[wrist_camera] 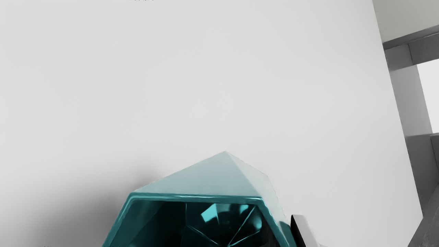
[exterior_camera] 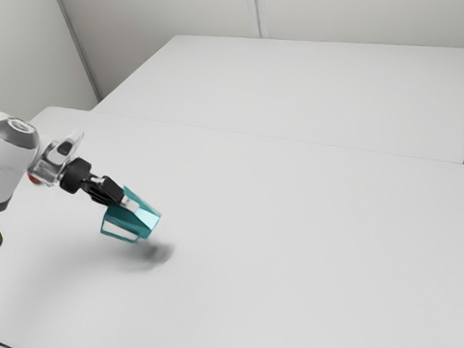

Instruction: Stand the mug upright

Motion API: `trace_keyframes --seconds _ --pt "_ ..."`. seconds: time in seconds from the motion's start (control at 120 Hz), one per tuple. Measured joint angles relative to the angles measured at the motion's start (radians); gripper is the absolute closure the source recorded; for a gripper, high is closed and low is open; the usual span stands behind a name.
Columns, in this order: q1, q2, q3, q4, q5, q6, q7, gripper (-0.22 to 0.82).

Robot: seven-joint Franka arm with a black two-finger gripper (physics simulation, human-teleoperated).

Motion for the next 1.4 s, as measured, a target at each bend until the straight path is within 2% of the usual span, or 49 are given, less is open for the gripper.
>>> trace_keyframes --seconds 0.108,0.233,0.383,0.6,1.075,1.4 --pt "-0.019 -0.014 -0.014 0.079 0.167 -0.019 -0.065 0.78" --pt "-0.027 -0.028 -0.080 0.137 0.353 -0.035 -0.161 0.78" --pt "-0.031 -0.036 -0.146 0.148 0.514 -0.035 -0.291 0.78" --pt "-0.069 -0.044 -0.189 0.131 0.682 0.047 -0.463 0.78" --pt "-0.129 -0.056 -0.214 -0.008 0.790 0.376 -0.713 0.78" --pt "-0.149 -0.016 -0.215 -0.033 0.797 0.460 -0.808 0.78"
